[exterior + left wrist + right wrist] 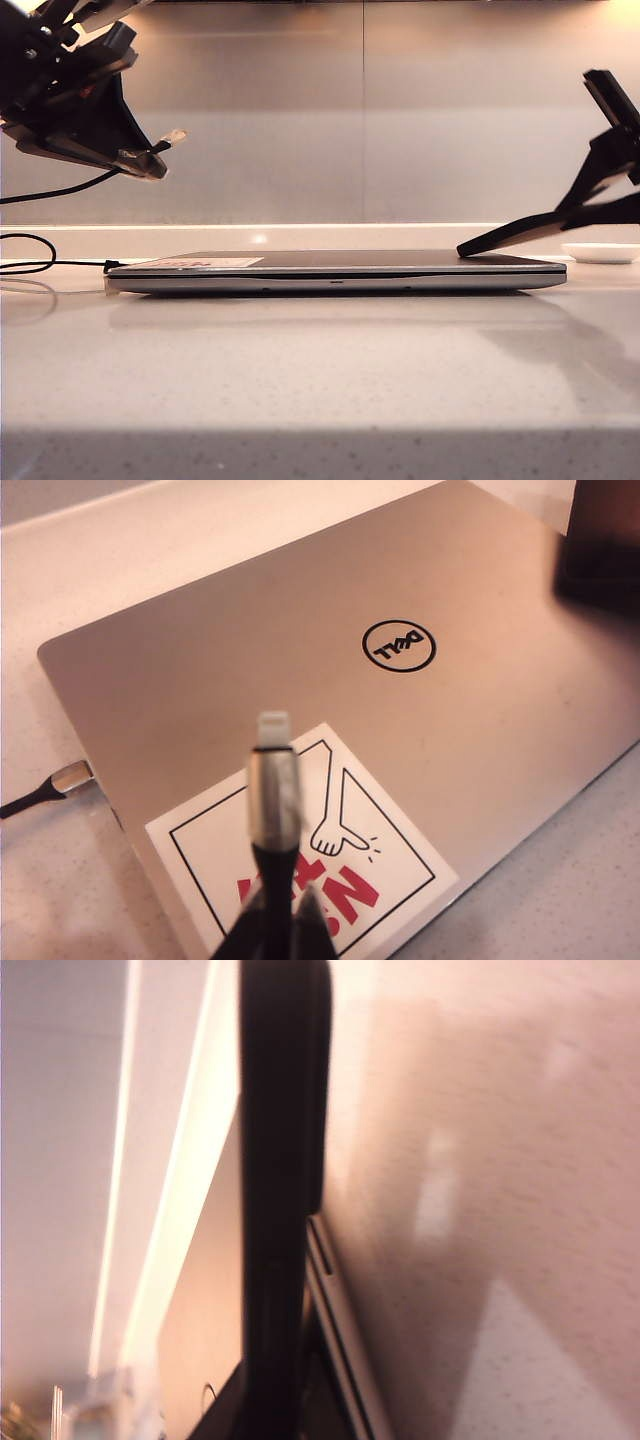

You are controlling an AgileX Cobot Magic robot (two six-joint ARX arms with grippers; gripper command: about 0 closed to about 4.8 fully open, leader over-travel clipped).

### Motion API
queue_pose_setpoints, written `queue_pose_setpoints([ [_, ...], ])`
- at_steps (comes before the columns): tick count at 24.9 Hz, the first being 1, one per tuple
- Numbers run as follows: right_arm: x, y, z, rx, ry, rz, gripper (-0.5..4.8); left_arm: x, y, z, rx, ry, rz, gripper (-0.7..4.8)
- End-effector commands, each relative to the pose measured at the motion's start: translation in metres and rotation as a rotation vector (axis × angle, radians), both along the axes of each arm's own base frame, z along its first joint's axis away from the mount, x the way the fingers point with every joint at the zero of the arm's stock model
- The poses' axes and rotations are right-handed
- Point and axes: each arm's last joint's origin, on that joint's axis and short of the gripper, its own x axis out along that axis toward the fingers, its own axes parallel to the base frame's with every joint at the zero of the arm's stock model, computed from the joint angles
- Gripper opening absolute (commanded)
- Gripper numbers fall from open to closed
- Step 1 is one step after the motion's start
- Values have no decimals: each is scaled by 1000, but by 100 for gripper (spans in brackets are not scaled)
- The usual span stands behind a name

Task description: Pick up the charging cable and the phone, plug the charging cable into the charging port on the phone, and finally place them back on the table.

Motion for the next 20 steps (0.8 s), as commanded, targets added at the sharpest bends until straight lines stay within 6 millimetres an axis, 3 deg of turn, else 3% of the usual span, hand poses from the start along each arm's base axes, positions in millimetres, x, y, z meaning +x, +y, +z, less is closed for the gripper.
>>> queue_pose_setpoints([
  [1, -3, 0, 8, -132, 53, 67, -8, 0, 0, 2, 0, 4, -4, -6],
  [6, -5, 0, 51, -335, 40, 208, -8, -1, 0, -1, 14, 29, -5, -7],
  [11, -18, -1, 96, -548, 135, 408, -8, -2, 1, -3, 24, 48, -6, -7],
  [17, -32, 0, 118, -664, 230, 496, -8, -3, 1, -5, 35, 68, -7, -7],
  [20, -44, 10, 125, -763, 309, 577, -8, -4, 1, -6, 39, 75, -7, -7],
])
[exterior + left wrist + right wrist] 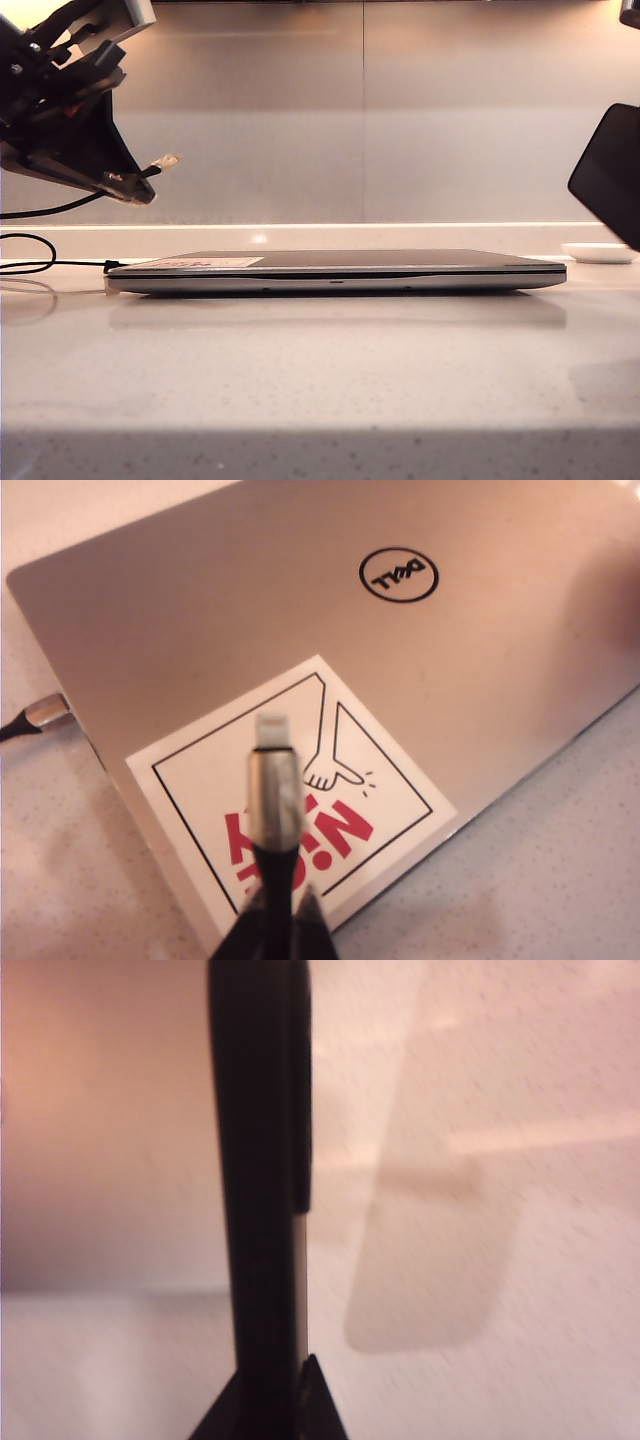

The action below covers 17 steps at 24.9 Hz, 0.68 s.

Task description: Pick up the charging cable and the phone, plug the charging cable into the charging port on the phone, and finally place them back on the table.

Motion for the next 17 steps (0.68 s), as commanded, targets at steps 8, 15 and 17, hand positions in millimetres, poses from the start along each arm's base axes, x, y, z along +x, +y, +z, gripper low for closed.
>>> queue_pose_setpoints([
  [8, -24, 23, -8, -235, 238, 139, -8, 0, 0, 2, 4, -1, -7, -7],
  [15, -17, 27, -19, -311, 333, 146, -7, 0, 0, 2, 4, -2, -7, -7],
  [17, -14, 28, -22, -313, 341, 147, -7, 0, 0, 2, 4, -1, -7, -7],
])
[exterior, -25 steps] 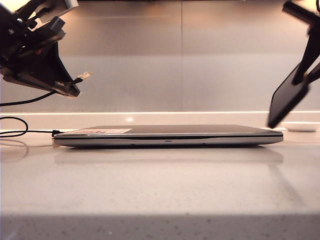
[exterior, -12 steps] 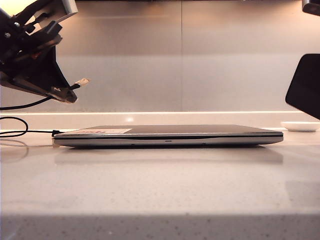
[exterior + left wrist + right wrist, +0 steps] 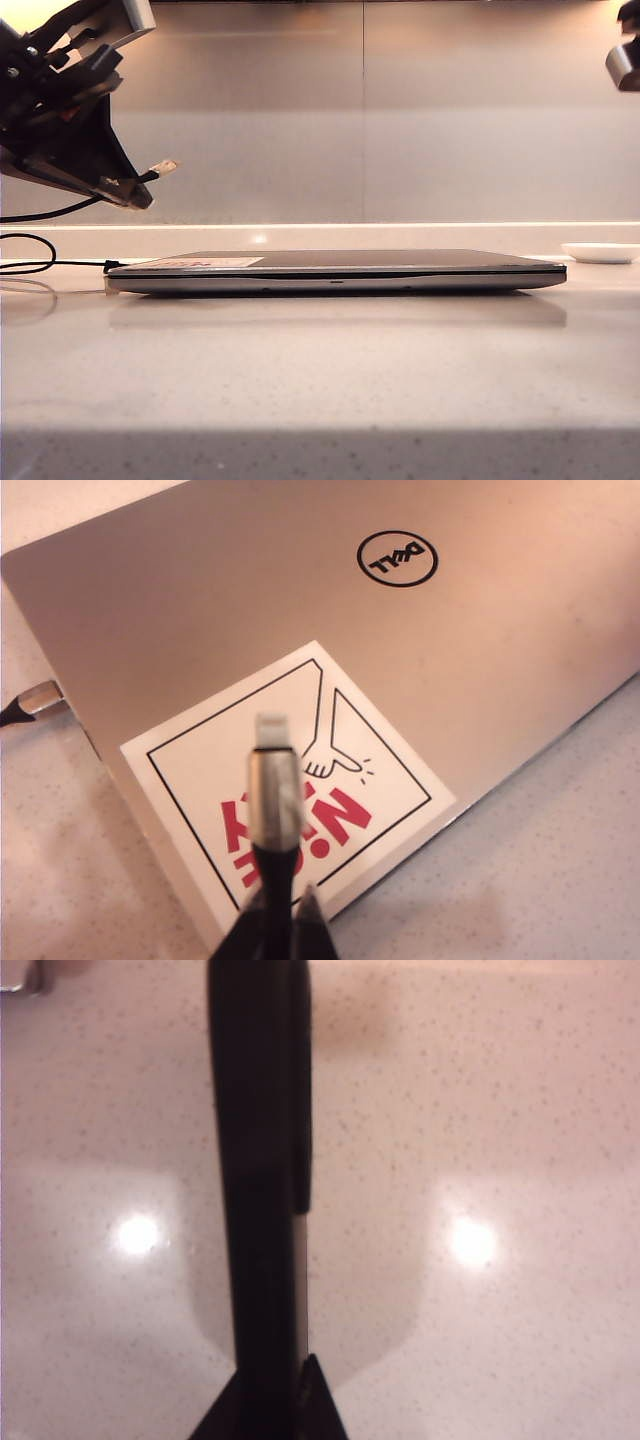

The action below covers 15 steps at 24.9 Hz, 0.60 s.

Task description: Pick up the charging cable and the phone, plug the charging cable into the charging port on the phone, and finally place them back on the table.

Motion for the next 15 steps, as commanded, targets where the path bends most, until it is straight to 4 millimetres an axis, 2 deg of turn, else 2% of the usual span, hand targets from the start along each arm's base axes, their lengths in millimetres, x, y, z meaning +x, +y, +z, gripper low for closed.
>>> queue_pose_setpoints([
  [1, 5, 2, -1, 5, -12, 4, -6, 1, 0, 3, -7, -13, -5, -7],
  [6, 10, 4, -4, 3, -8, 4, -2, 1, 0, 3, -7, -13, -5, -7],
  [10, 14, 5, -8, 0, 14, 6, 68, 1, 0, 3, -7, -14, -5, -7],
  [13, 16, 6, -10, -4, 24, 7, 70, 1, 0, 3, -7, -14, -5, -7],
  [15, 17, 6, -12, -7, 31, 6, 100, 1, 0, 3, -7, -14, -5, -7],
])
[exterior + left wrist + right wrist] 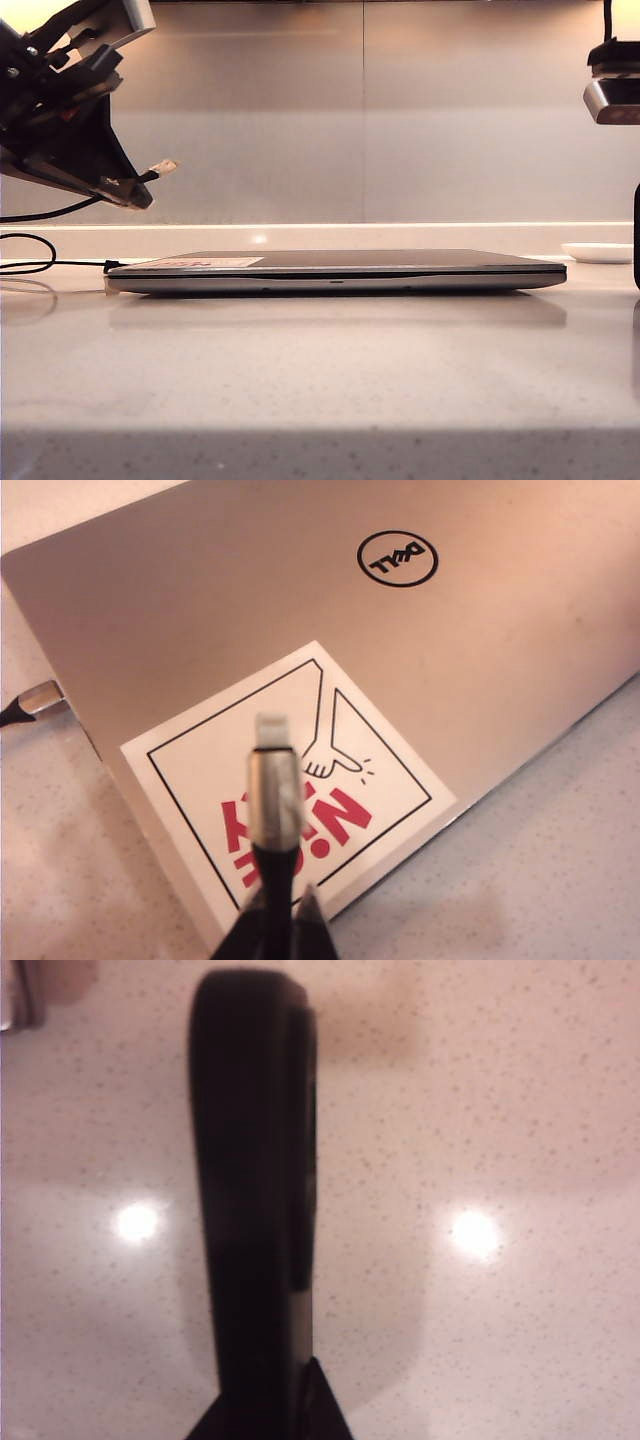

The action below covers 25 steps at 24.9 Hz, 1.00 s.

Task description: Pick up the charging cable and the phone, plug the charging cable into the charging port on the phone, and finally place them back on the table.

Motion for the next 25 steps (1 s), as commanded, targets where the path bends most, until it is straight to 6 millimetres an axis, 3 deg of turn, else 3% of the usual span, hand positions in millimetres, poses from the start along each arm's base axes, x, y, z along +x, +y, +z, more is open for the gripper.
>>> queue_pose_setpoints([
  [1, 2, 1, 0, -2, 3, 5, 120, 1, 0, 3, -7, -14, -5, -7],
  [11, 8, 3, -12, -24, 96, 32, 119, 1, 0, 3, -7, -14, -5, -7],
  [13, 8, 3, -14, -31, 119, 36, 89, 1, 0, 3, -7, -14, -5, -7],
  [15, 7, 3, -14, -35, 133, 59, 5, 1, 0, 3, -8, -12, -4, -7],
  [18, 7, 4, -12, -20, 132, 60, -6, 0, -1, 3, -12, -4, -3, -7],
  [25, 14, 15, 0, 312, 58, 139, -6, -16, -22, -2, -65, 73, -79, -7],
])
